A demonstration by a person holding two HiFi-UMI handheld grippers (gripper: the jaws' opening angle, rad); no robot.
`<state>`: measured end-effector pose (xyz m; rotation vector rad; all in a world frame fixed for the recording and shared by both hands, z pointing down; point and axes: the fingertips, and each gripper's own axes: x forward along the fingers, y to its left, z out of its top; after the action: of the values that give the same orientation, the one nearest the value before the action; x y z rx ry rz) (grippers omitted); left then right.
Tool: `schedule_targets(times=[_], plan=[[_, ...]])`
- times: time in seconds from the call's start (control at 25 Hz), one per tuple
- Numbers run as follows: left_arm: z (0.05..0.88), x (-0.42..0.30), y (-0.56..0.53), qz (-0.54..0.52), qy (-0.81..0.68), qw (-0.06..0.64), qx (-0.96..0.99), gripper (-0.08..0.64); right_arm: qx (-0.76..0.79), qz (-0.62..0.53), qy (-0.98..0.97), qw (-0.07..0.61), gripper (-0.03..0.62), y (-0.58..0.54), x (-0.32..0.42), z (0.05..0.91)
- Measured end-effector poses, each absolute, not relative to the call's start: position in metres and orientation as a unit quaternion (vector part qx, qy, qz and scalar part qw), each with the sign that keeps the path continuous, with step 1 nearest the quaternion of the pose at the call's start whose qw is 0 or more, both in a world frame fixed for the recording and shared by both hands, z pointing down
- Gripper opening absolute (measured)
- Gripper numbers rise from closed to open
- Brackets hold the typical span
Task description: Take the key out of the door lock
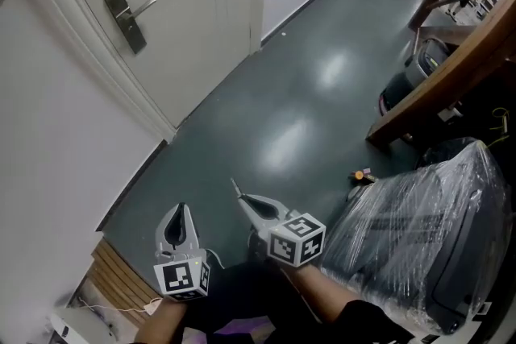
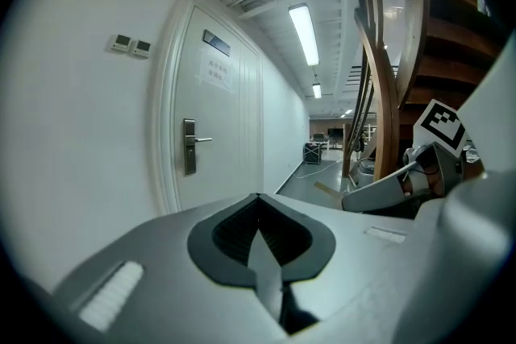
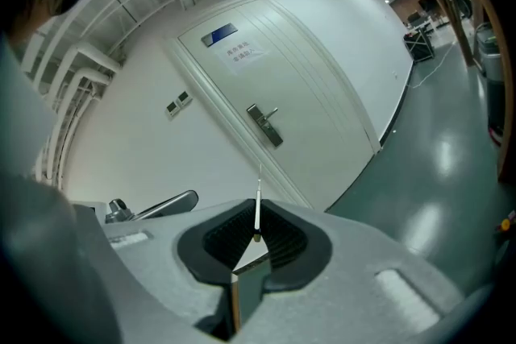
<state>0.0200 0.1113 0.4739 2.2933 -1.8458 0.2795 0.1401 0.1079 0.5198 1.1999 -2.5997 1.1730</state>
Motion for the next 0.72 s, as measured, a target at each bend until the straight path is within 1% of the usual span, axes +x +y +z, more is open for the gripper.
schedule_targets(times=[0.2, 0.4, 0.72], plan=[[0.482, -0.024, 0.147, 0.079, -0.633, 0.105, 0.763, 0.018, 0.377, 0.368, -0.849, 0.048, 0.015, 0.146, 0.089, 0.518], [0.473, -0.06, 0.172, 0.059, -0.639, 0.097, 0.76, 0.018, 0.383, 0.333, -0.859, 0.07, 0.015, 0.174, 0.049, 0.51], [0.46, -0.099, 0.193, 0.035, -0.651, 0.077, 0.754, 0.018, 0.388, 0.278, -0.876, 0.067, 0.014, 0.193, 0.011, 0.486]])
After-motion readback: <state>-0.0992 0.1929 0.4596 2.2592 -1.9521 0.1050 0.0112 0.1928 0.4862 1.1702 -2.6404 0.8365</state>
